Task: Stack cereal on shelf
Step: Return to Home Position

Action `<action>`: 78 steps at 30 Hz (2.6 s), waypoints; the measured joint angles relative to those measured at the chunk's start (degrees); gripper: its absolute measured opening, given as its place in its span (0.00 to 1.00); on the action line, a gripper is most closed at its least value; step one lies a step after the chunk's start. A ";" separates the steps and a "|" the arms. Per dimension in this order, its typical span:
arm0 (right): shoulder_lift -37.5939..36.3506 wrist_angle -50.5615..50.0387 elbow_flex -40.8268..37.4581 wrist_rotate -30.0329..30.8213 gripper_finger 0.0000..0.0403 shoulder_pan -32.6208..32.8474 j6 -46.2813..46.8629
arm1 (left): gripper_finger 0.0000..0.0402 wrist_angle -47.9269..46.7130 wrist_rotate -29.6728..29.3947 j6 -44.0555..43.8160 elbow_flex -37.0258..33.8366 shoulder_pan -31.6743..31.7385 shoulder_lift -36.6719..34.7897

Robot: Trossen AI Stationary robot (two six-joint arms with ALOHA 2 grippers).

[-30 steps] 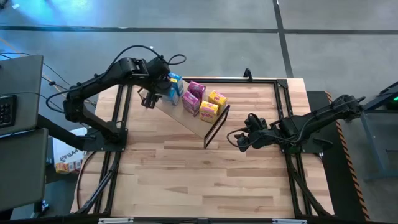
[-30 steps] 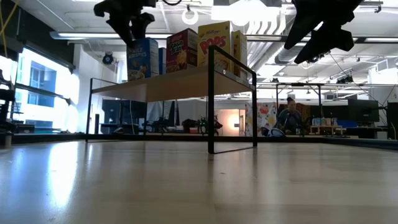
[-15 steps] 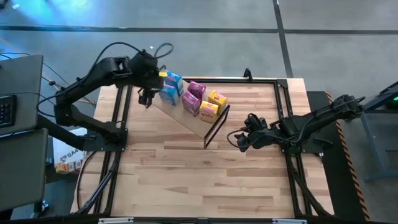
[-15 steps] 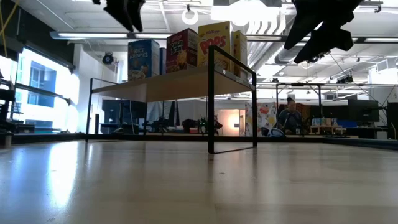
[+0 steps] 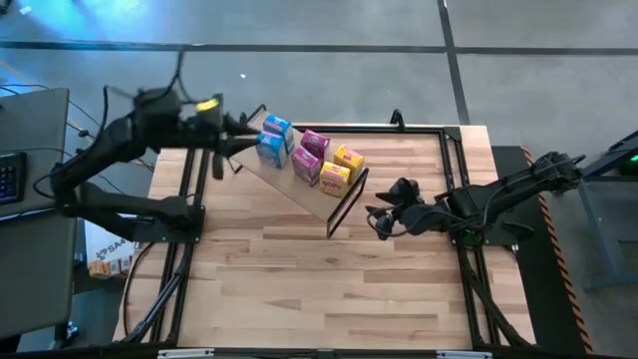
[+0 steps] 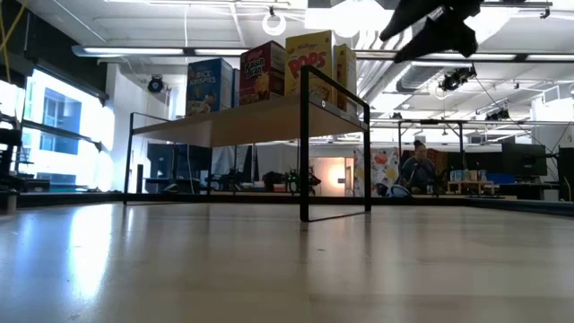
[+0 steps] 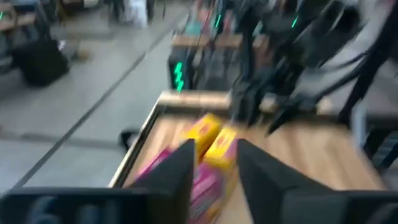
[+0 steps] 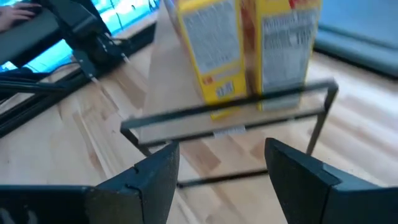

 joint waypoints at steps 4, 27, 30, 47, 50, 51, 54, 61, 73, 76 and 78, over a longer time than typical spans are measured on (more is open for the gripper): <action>-0.11 3.81 0.00 1.46 0.58 0.00 -6.16 | 0.05 13.31 -0.12 -6.34 -12.01 -4.86 -8.07; -12.27 6.10 0.00 -0.61 0.01 0.00 -12.81 | 0.00 45.31 -13.15 -24.19 -55.94 -18.12 -33.37; -15.23 6.08 0.01 -3.39 0.00 0.00 -16.55 | 0.00 45.60 -13.24 -24.42 -58.02 -18.39 -35.05; -21.04 4.28 0.00 -13.44 0.00 -7.74 -19.44 | 0.00 59.65 -14.14 -27.10 -76.30 -18.19 -44.18; -21.60 4.03 0.01 -13.42 0.00 -8.82 -18.26 | 0.00 61.57 -13.91 -28.28 -79.87 -18.19 -47.04; -21.64 3.90 0.00 -13.45 0.00 -9.09 -18.05 | 0.00 62.22 -13.67 -28.65 -80.81 -18.19 -48.00; -21.70 2.33 0.00 -14.45 0.00 -9.38 -17.62 | 0.00 63.71 -13.38 -28.64 -82.97 -18.19 -50.92; -25.72 3.50 -6.58 -16.66 0.00 -8.15 -11.68 | 0.00 59.09 -9.01 -26.32 -82.93 -18.19 -54.73; -41.04 22.11 -32.13 -32.61 0.00 -20.53 -19.98 | 0.00 54.90 -11.09 -29.33 -82.88 -18.22 -55.47; -44.56 24.04 -35.79 -34.40 0.00 -24.07 -23.97 | 0.00 52.71 -12.49 -29.74 -82.88 -18.19 -55.42; -47.54 26.30 -39.60 -36.36 0.00 -25.29 -23.93 | 0.00 51.16 -12.48 -30.41 -82.88 -18.19 -55.42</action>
